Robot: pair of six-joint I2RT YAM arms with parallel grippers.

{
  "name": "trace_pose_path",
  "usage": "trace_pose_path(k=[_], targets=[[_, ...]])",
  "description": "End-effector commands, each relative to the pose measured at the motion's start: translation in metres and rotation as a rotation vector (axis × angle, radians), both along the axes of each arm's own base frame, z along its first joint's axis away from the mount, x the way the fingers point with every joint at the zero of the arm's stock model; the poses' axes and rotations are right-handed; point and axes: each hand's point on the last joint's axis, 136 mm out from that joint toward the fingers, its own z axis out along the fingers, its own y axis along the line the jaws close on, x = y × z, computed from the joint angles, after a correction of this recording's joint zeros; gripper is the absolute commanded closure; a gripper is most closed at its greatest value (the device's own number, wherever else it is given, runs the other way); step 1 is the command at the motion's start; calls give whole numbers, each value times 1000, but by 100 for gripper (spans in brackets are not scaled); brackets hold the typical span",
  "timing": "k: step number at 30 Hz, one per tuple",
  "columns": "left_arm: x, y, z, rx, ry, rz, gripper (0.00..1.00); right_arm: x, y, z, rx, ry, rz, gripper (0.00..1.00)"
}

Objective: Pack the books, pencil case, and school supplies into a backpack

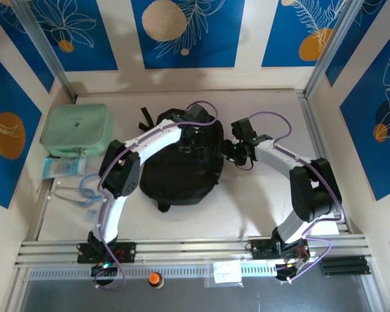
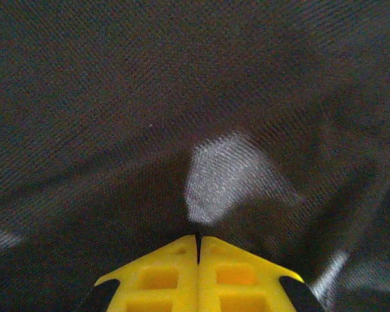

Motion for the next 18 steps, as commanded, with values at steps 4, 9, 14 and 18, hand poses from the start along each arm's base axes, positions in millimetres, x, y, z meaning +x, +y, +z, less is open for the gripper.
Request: trace_pose_path(k=[4,9,14,18], targets=[[-9,-4,45,-70,-73,-31,100,-4,5,-13,23,49,11,39],[-9,1,47,-54,-87,-39,100,-4,14,-17,55,73,33,41],[-8,7,47,-24,-104,-40,100,-4,17,-24,58,100,43,49],[-7,15,46,20,-123,-37,100,-3,16,-28,46,115,42,64]])
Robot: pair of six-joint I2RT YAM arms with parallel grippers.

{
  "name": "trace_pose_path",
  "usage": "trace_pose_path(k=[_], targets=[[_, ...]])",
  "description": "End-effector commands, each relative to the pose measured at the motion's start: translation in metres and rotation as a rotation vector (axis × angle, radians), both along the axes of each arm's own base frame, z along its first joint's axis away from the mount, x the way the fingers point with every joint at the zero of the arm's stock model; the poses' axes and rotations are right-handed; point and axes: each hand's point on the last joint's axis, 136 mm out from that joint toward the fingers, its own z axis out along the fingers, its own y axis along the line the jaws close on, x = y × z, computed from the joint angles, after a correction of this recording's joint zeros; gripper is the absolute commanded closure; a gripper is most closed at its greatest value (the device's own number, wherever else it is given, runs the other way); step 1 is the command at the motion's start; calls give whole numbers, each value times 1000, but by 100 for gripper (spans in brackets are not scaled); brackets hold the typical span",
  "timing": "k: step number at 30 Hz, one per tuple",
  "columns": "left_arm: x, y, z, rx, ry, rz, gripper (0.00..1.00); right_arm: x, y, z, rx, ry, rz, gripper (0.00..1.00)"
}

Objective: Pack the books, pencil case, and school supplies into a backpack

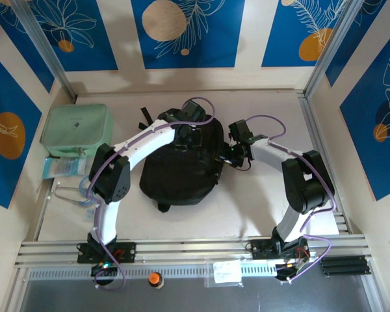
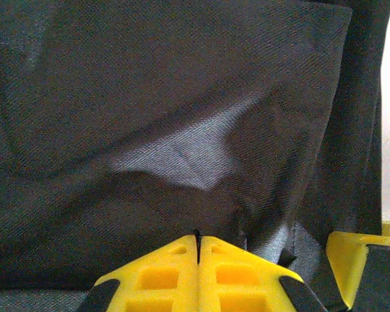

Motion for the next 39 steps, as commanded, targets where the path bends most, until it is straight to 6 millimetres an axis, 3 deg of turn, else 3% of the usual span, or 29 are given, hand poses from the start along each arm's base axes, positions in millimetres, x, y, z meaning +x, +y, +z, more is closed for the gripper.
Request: trace_pose_path(k=[1,8,13,18,21,24,26,28,29,33,36,39], targets=[[0,12,15,57,-67,-8,100,-2,0,-7,-20,43,8,68],[14,60,8,239,-121,56,100,2,-27,-18,-179,55,-37,90],[22,107,5,294,-118,142,100,14,-45,-19,-247,30,-53,94],[20,141,4,276,-101,218,100,41,-54,-10,-322,-71,15,97],[16,152,-1,246,-83,255,100,60,-55,-1,-369,-150,74,97],[11,150,-8,200,-61,255,100,76,-45,7,-346,-220,137,94],[8,148,-13,170,-39,256,100,84,-37,15,-320,-251,159,90],[6,148,-13,148,-28,259,100,84,-34,27,-300,-222,137,78],[5,149,-11,139,-28,263,98,82,-32,35,-284,-211,127,72],[-6,158,8,84,-49,280,50,63,-16,77,-193,-254,100,45],[-27,174,17,70,-41,304,36,43,-4,91,-116,-268,103,36],[-62,196,11,90,6,342,26,26,3,90,-93,-247,112,32]])
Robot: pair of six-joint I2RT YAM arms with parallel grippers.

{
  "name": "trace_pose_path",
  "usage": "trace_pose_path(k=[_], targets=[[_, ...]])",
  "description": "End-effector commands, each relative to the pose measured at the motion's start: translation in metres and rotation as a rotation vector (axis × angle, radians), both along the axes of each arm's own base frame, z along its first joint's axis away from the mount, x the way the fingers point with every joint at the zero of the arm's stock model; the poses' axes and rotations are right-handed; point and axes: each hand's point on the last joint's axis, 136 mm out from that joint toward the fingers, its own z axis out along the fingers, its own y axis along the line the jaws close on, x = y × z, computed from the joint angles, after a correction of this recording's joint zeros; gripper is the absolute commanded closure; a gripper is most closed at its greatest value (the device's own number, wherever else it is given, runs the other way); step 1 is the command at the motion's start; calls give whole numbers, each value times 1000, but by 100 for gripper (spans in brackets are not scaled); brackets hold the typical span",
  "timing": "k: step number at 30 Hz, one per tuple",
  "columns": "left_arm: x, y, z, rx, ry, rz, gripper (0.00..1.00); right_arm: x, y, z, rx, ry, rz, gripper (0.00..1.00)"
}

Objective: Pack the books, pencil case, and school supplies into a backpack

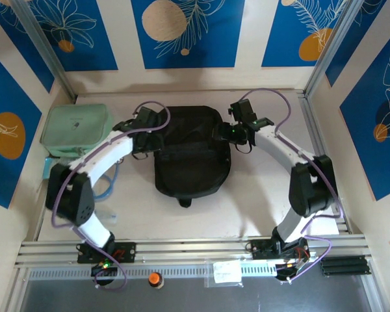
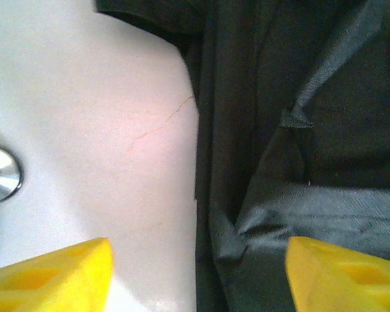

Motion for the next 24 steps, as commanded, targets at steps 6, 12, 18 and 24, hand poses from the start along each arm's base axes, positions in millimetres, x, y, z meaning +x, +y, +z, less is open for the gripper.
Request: trace_pose_path(k=[6,12,18,24], targets=[[-102,85,-29,150,135,189,12,-37,27,-14,23,76,60,18],[-161,118,-57,142,213,348,2,-38,39,-19,28,95,71,16],[-192,122,-93,57,299,462,3,-36,45,-21,32,104,70,16],[-197,109,-117,-34,337,502,6,-35,43,-22,7,113,70,19]])
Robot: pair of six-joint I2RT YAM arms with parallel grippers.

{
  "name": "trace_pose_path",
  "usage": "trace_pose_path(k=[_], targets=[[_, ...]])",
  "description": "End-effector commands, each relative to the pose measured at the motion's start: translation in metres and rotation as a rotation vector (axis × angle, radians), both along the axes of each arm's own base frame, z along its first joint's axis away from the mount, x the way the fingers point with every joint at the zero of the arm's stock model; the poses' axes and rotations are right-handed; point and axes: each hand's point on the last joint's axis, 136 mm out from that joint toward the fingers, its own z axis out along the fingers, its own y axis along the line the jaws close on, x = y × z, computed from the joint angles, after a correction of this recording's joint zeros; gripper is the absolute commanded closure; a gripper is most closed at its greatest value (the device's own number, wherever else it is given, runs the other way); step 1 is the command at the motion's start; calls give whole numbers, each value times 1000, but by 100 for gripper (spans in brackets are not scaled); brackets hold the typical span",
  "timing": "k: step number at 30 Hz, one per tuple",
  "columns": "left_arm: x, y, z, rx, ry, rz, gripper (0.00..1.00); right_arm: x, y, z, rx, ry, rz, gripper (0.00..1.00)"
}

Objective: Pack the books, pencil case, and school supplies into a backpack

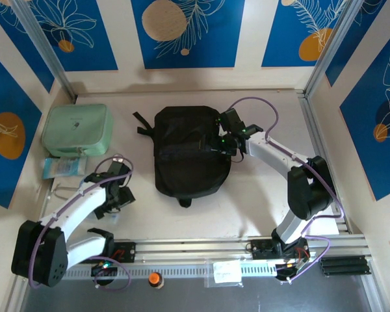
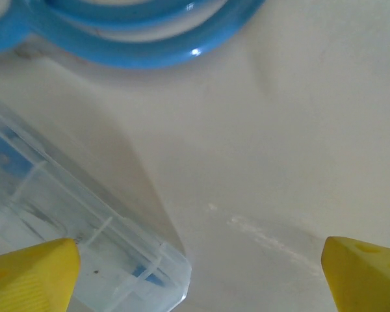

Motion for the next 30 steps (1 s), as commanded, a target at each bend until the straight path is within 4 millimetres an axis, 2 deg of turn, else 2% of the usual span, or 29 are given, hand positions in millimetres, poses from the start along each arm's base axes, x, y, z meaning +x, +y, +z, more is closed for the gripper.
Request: trace_pose_path(k=[1,10,21,26,30], targets=[[3,-11,-10,-80,-19,70,6,2,2,5,-7,7,1,19],[11,-34,-19,-193,-39,72,9,6,-1,6,-4,2,-19,20],[37,-77,10,-252,-111,0,10,6,-9,0,-1,10,-46,21],[39,-69,25,-182,-118,-12,9,4,-10,-1,6,11,-47,21],[27,-45,31,-86,-111,27,5,4,-9,-3,13,14,-45,20]])
